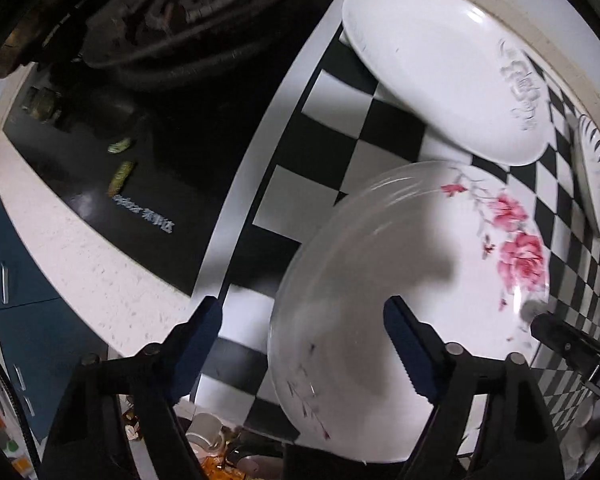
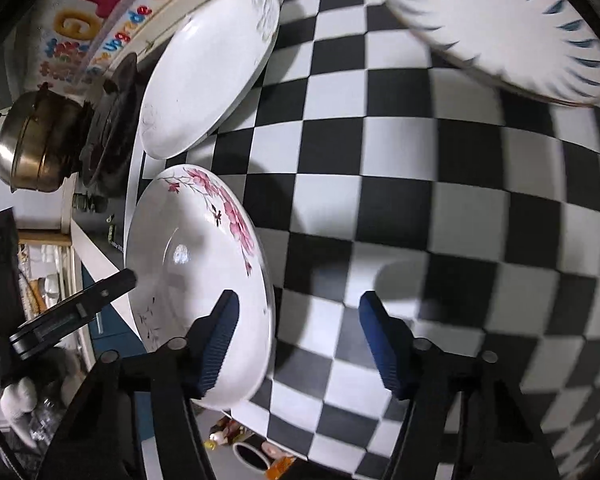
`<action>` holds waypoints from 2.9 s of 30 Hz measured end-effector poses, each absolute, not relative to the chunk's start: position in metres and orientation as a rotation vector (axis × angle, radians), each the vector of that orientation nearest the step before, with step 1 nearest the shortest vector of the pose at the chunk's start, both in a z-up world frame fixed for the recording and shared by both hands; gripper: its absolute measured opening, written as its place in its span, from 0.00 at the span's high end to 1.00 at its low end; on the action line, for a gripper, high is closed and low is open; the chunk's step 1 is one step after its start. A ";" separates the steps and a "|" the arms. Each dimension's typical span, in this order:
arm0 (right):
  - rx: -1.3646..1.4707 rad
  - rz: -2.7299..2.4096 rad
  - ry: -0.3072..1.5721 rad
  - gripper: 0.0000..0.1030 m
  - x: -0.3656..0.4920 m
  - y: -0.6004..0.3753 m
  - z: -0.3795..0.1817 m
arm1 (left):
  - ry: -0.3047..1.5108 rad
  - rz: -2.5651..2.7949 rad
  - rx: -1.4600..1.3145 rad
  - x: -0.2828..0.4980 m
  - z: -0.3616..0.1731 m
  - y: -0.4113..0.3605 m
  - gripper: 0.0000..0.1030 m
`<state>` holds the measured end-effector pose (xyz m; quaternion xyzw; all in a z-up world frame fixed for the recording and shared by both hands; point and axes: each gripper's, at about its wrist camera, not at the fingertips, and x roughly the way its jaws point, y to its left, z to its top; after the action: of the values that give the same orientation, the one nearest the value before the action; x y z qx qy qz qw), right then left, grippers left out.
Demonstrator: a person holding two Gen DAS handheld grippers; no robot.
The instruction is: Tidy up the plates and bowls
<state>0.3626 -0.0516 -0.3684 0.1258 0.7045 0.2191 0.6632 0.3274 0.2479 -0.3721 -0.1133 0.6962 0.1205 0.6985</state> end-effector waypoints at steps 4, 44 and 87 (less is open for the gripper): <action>0.295 0.531 1.629 0.59 0.368 -0.036 -0.378 | 1.589 0.219 -0.327 0.325 -0.383 0.251 0.50; 0.425 0.326 1.553 0.87 0.329 -0.252 -0.338 | 1.569 -0.135 -0.095 0.296 -0.301 0.034 0.64; 0.511 0.384 1.361 0.30 0.397 -0.195 -0.247 | 1.408 0.114 -0.268 0.420 -0.249 0.206 0.55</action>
<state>0.3965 -0.1951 -0.2471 0.2320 0.6181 0.1743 0.7306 0.4199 0.2057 -0.2490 -0.1229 0.6449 0.0520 0.7525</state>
